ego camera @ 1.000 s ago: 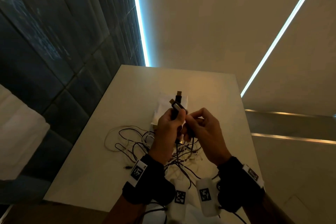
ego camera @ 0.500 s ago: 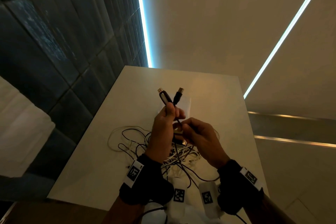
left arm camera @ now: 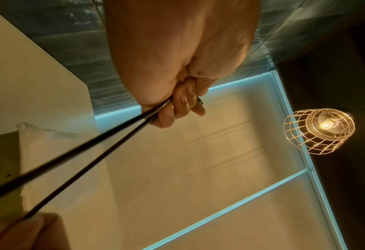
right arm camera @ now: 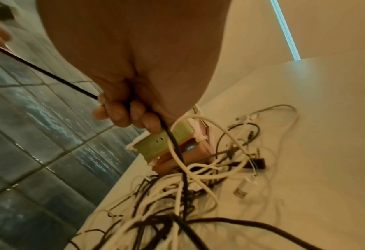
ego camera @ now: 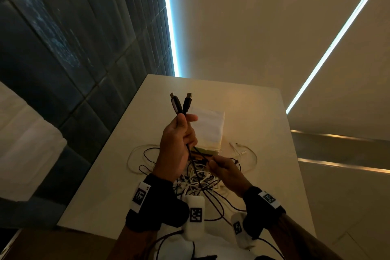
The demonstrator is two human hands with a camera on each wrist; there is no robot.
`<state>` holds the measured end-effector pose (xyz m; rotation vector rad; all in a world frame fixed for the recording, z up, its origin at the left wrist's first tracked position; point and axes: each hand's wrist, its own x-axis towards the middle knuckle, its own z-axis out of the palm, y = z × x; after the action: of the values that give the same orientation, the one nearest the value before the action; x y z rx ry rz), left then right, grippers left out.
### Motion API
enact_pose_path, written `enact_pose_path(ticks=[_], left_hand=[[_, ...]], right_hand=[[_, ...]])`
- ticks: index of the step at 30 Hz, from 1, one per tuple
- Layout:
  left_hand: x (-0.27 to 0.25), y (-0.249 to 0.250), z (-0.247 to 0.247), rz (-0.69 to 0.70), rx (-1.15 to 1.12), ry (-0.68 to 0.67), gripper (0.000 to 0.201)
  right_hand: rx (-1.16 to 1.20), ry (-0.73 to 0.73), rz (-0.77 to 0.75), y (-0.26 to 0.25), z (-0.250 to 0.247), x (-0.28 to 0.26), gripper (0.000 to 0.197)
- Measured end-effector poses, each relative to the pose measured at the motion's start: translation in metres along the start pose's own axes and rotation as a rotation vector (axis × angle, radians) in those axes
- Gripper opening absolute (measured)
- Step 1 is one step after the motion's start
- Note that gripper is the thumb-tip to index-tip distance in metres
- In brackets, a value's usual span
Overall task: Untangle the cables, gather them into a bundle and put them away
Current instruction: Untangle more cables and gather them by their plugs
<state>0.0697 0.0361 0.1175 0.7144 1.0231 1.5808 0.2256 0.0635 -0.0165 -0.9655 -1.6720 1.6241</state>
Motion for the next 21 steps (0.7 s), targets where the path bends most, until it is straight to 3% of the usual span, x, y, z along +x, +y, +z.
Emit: enact_pose_path(ticks=[8,13,17,21], left_hand=[[0.002,0.011,-0.008,0.024,-0.050,0.088,0.037],[0.003,0.007,-0.009,-0.006,-0.001,0.114,0.038],[0.003,0.006,-0.008,-0.054,0.029,0.150,0.038],[0.001,0.001,0.000,-0.139,0.052,0.156,0.036]], right_hand=[[-0.068,0.040,0.164,0.033,-0.007,-0.005,0.026],[-0.123,0.246,0.198,0.013,-0.012,0.002,0.022],[0.109,0.335,0.041,-0.050,-0.015,0.006,0.017],[0.203,0.258,-0.176,-0.102,-0.012,0.007,0.019]])
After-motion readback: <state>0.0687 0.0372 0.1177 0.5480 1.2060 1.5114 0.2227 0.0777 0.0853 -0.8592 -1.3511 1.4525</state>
